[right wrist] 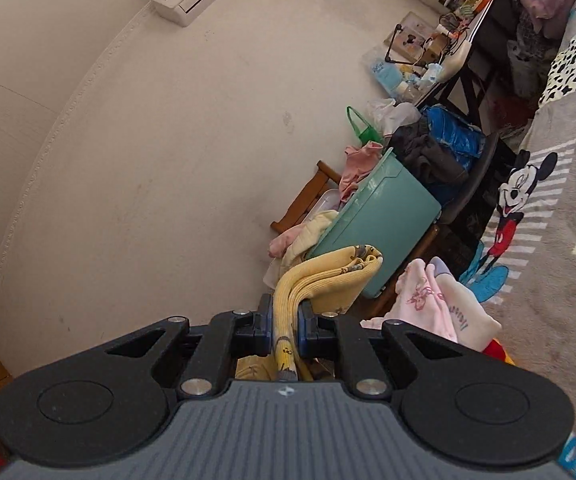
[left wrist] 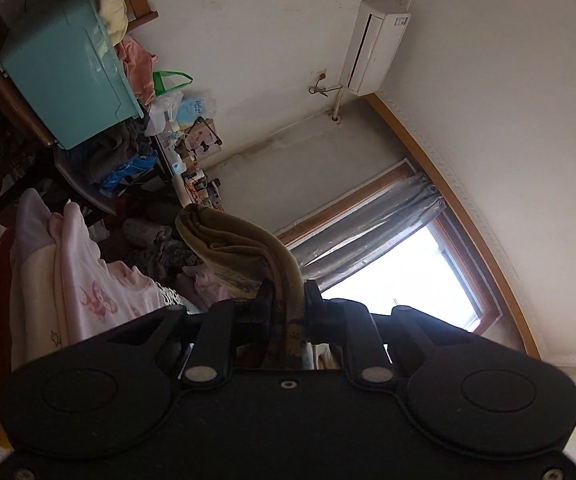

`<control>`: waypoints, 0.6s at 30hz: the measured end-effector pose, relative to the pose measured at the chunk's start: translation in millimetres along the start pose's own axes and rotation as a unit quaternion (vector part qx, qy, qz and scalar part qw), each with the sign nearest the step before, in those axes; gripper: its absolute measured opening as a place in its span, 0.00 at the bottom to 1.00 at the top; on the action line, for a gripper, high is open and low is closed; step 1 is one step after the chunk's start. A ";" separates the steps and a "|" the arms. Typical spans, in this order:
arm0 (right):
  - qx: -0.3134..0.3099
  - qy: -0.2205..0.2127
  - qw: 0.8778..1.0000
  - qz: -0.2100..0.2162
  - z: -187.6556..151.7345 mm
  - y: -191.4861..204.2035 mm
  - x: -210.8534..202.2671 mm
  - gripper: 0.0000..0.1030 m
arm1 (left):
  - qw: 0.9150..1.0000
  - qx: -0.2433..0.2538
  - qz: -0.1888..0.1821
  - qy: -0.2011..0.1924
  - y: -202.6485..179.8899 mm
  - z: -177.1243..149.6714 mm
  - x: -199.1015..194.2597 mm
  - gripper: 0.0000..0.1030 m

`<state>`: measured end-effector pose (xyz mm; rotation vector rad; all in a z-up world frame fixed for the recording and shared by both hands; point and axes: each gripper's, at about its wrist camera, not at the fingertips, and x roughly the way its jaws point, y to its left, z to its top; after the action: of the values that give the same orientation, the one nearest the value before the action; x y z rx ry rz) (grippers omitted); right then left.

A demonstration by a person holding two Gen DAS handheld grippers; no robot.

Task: Fold clothes
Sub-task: 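Carry the held bundle with the right gripper to the clothes pile on the chair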

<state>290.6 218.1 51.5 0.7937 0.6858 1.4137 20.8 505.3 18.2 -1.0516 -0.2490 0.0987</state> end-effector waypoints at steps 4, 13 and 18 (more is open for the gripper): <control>-0.017 0.007 0.998 -0.058 19.4 -15.9 57.1 0.27 | 0.989 -0.061 0.127 0.052 74.2 -13.5 26.5 0.38; 0.029 0.040 0.988 -0.144 -20.7 -81.2 70.4 0.37 | 0.989 -0.024 0.125 0.070 75.6 -5.4 20.5 0.34; -0.025 0.056 0.985 -0.164 -18.9 -78.0 80.7 0.36 | 0.986 0.024 0.135 0.093 69.7 -8.7 24.9 0.31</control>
<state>324.7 300.5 -19.1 0.5366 0.8236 1.1757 49.7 537.4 -42.5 -1.0343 0.0655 0.2473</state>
